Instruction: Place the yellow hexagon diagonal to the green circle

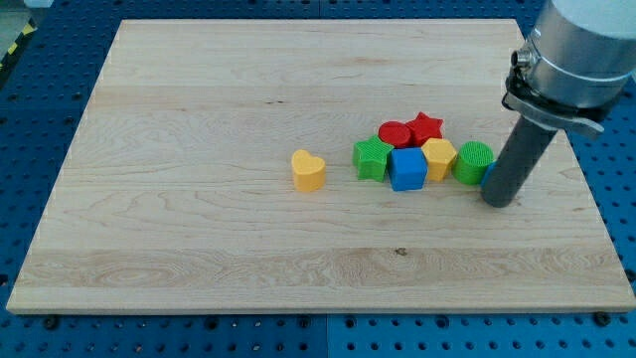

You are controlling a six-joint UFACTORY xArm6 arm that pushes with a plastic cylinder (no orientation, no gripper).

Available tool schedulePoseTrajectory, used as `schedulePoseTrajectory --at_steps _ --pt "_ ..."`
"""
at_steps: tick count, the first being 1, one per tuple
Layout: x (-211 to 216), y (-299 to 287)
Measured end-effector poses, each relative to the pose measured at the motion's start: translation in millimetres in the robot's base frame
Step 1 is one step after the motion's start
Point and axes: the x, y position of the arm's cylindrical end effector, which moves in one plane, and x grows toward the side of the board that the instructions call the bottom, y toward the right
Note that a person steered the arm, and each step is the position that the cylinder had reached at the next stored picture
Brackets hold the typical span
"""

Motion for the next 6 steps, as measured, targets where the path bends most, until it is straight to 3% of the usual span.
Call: schedulePoseTrajectory --at_steps 1,3,4,6 --pt "-23.6 -3.9" --pt "-10.8 -48.5" --pt "-31.0 -89.9" --pt "-84.8 -90.8"
